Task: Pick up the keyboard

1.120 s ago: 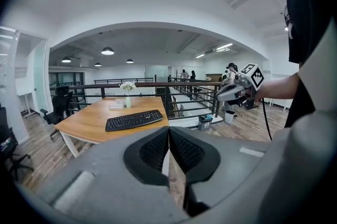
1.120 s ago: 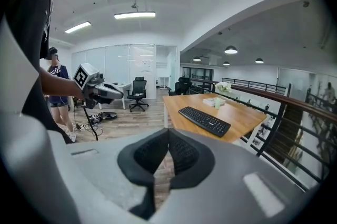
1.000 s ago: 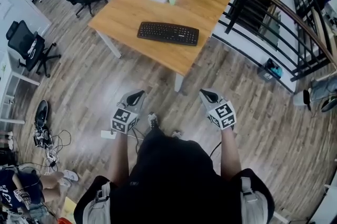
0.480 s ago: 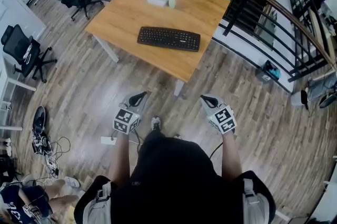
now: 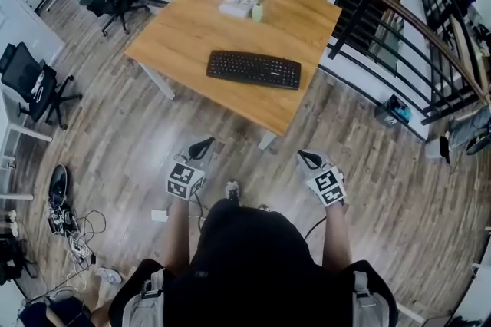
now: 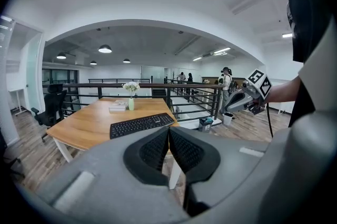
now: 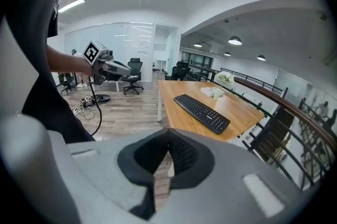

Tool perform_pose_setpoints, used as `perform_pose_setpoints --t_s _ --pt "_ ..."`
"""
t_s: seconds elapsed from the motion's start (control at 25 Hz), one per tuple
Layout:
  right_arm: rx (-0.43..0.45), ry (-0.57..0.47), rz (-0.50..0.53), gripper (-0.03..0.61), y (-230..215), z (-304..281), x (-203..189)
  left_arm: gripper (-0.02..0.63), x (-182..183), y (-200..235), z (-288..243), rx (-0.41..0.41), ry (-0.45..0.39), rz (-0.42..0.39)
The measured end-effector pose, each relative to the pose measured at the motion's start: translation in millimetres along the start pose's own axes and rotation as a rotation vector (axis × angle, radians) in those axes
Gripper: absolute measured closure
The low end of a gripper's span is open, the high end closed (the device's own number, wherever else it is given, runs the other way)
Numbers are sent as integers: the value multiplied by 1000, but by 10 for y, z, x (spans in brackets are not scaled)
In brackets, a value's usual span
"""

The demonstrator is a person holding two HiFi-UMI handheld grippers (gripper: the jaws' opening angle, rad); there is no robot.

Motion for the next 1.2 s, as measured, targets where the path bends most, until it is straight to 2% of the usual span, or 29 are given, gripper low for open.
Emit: perform_pose_setpoints --t_s 0.88,1.2 --pt "-60 58 12 577 151 -890 690 603 17 1209 -225 -32 -24 -21" --pt "-52 75 8 577 127 -1014 697 603 44 1301 -353 -54 -14 -23"
Point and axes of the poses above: the fingertips, and each gripper's own axes: z backward along the fingers, y to its left, x out of its top, the point moved 7 cm from there along z, backward along the fingers, and after that the axes turned 14 degrees about y, right-handed, at the moved point
